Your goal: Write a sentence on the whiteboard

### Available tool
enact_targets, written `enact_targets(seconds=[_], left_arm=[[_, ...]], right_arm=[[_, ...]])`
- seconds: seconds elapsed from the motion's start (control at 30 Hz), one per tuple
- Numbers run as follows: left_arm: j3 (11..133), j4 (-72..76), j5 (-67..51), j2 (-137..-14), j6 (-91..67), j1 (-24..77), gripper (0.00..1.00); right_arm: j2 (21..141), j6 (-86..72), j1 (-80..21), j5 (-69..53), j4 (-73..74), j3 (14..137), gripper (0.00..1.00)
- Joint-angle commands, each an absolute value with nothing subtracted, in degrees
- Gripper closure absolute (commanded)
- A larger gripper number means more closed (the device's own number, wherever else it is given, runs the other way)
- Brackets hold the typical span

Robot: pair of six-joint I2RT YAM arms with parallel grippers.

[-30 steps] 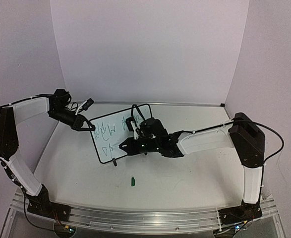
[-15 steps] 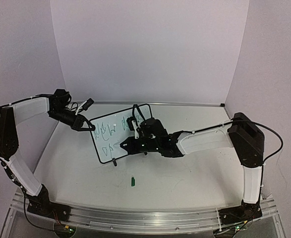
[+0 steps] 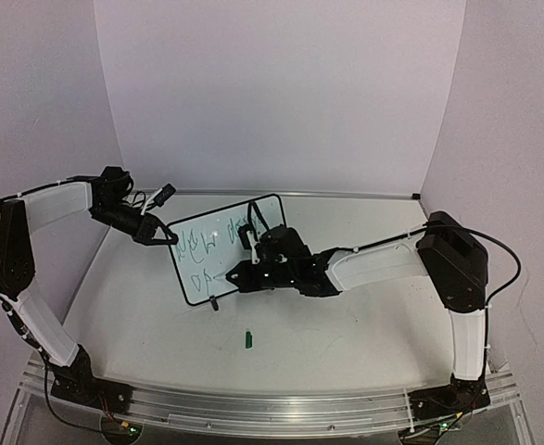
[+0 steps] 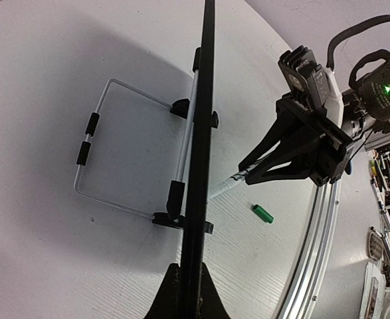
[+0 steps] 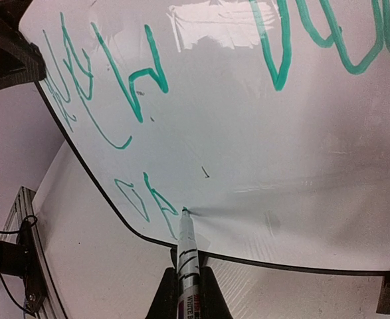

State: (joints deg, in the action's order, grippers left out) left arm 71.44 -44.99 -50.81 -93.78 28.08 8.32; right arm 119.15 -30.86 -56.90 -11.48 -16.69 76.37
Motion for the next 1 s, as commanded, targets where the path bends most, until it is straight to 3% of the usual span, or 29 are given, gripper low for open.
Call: enact_targets(seconds=[0.0,0.97], left_arm=[[72.6,-44.0,-44.0,-92.4,27.8,7.9,1.00],[72.8,-44.1,-43.7,-93.2,27.8,7.9,1.00]], right_arm=[[117.7,-32.2,-55.8,-7.1,-18.0,75.3,1.00],[119.7,-31.9,-54.2,-12.5,-18.8,80.1,1.00]])
